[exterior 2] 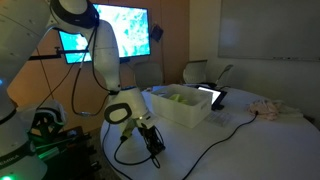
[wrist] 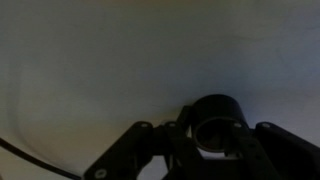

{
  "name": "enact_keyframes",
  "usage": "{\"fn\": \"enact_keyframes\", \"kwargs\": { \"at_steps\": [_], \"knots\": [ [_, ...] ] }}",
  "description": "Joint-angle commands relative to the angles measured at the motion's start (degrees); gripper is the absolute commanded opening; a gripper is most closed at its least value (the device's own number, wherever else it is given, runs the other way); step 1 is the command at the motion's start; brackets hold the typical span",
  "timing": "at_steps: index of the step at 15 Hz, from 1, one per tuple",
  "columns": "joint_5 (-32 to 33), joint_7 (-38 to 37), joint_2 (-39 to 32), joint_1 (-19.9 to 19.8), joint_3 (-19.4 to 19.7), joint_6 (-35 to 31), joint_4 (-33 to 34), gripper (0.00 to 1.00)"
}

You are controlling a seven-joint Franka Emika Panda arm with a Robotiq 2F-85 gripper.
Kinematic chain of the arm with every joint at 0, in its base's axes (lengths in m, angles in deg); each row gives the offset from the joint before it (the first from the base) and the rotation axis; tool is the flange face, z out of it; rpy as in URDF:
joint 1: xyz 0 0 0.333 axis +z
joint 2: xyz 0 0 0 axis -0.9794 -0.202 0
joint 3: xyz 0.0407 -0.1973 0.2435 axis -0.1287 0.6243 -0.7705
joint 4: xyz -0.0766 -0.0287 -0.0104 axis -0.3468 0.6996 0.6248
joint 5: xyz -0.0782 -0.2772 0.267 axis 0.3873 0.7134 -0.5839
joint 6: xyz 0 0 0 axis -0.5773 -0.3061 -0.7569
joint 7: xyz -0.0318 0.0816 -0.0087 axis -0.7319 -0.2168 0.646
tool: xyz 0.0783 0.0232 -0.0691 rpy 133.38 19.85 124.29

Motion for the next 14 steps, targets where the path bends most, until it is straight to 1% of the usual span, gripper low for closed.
{"fn": "enact_keyframes", "kwargs": {
  "at_steps": [1,3,6,10,11,13,14],
  "knots": [
    [-1.26,1.65,2.07,2.65,1.52,0.41,-1.89,0.12],
    [-1.6,1.96,3.06,4.58,2.72,0.77,-2.78,0.12],
    [-3.09,2.37,5.02,10.18,6.82,1.13,-4.62,0.12],
    [-4.36,4.42,9.85,17.91,11.88,2.09,-8.33,0.12],
    [-4.87,5.16,11.08,20.72,13.46,2.22,-9.55,0.12],
    [-3.86,5.57,13.9,26.43,17.08,3.45,-11.6,0.12],
    [-4.18,5.94,14.91,30.16,19.34,3.89,-12.48,0.12]
  ]
}}
